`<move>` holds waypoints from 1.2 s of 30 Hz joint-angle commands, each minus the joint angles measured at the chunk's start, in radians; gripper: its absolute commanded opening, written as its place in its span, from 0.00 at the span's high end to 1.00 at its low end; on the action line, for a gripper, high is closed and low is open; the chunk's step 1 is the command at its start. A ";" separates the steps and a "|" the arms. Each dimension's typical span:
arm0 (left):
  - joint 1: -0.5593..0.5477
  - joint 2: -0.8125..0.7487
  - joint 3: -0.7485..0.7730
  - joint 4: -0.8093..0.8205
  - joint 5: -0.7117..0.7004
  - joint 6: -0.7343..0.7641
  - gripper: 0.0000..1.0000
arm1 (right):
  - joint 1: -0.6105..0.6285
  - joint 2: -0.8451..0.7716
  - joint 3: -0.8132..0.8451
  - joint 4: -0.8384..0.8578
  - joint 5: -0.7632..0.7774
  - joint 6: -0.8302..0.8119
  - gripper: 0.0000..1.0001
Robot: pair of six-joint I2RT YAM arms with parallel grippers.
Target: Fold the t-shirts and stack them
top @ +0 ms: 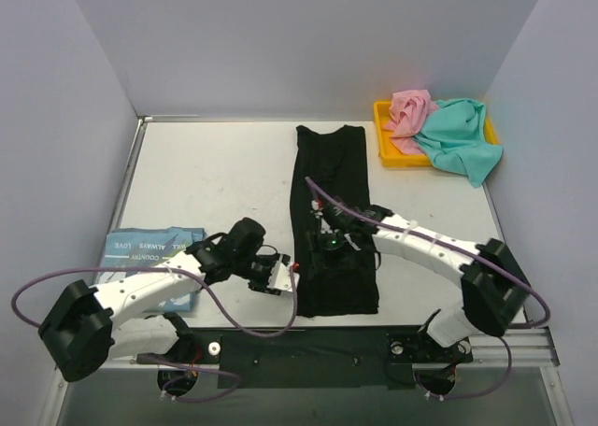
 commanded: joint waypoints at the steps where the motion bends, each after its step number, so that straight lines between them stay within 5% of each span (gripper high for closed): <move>1: 0.079 -0.122 -0.058 -0.090 0.052 -0.005 0.48 | 0.112 0.177 0.145 -0.047 0.004 -0.055 0.53; 4: 0.092 -0.183 -0.101 -0.074 0.053 -0.038 0.48 | 0.153 0.252 0.211 -0.107 0.039 -0.061 0.60; 8: 0.099 -0.228 -0.142 -0.062 0.066 -0.045 0.48 | 0.156 0.289 0.216 -0.173 0.075 -0.051 0.82; 15: 0.055 -0.194 -0.147 0.067 0.072 -0.061 0.42 | 0.156 0.289 0.188 -0.198 0.077 -0.040 0.78; 18: -0.041 -0.155 -0.142 0.128 0.049 -0.058 0.40 | 0.152 0.303 0.181 -0.196 0.070 -0.041 1.00; 23: -0.128 -0.072 -0.136 0.255 0.003 -0.042 0.35 | 0.045 0.194 0.060 -0.158 0.034 -0.031 1.00; 26: -0.132 0.002 -0.120 0.308 -0.005 0.022 0.33 | -0.023 0.093 -0.048 0.004 -0.089 -0.002 1.00; 36: -0.144 0.154 0.011 0.291 -0.010 0.059 0.32 | -0.028 0.123 -0.102 0.126 -0.181 -0.009 1.00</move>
